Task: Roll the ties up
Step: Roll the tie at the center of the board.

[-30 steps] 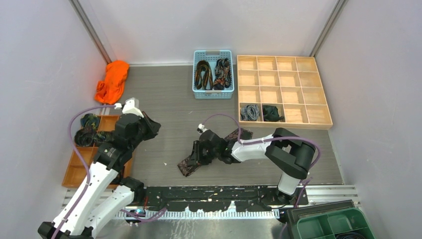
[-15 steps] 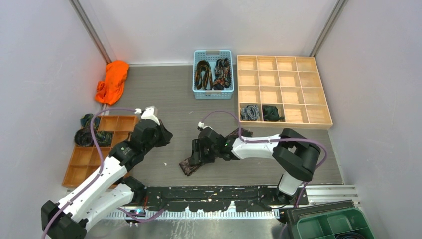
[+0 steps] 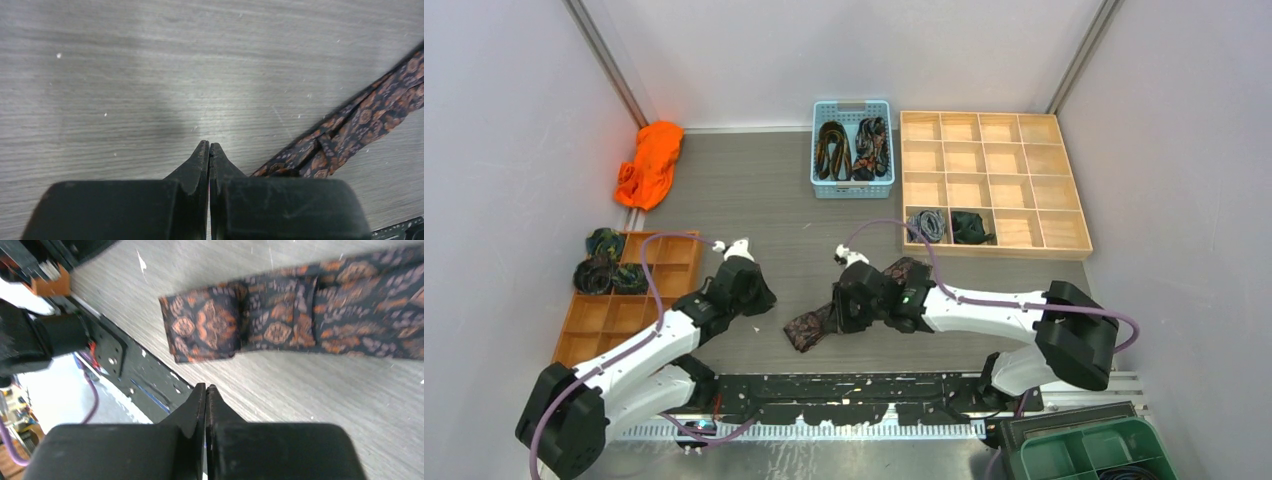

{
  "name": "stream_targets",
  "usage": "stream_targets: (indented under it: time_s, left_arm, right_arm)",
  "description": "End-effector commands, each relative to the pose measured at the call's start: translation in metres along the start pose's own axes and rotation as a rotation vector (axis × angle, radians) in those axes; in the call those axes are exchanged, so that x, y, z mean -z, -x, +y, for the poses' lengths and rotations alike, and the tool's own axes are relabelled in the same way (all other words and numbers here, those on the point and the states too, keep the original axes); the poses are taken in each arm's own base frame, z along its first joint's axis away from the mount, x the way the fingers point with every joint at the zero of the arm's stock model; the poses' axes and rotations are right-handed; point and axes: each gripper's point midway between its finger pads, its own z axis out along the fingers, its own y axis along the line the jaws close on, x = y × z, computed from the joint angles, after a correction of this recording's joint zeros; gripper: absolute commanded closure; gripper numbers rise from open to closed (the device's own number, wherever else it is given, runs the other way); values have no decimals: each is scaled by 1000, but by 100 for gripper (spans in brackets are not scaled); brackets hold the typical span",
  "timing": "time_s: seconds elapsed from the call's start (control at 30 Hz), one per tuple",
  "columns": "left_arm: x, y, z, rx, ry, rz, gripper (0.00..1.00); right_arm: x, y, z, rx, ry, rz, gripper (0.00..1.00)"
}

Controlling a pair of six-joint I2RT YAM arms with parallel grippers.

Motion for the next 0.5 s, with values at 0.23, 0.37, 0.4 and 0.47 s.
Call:
stream_targets:
  time_s: [0.23, 0.37, 0.4, 0.47]
  left_arm:
    - [-6, -27, -17, 12, -85, 0, 100]
    - [-9, -35, -18, -3, -93, -1, 100]
    - [-10, -37, -18, -5, -98, -3, 100]
    - [-11, -39, -19, -7, -106, -4, 100]
  right_arm:
    - [-37, -56, 17, -74, 123, 76, 99]
    - [-53, -62, 16, -87, 134, 98, 99]
    - [-56, -64, 14, -84, 126, 104, 99]
    - [-60, -63, 14, -77, 119, 106, 99]
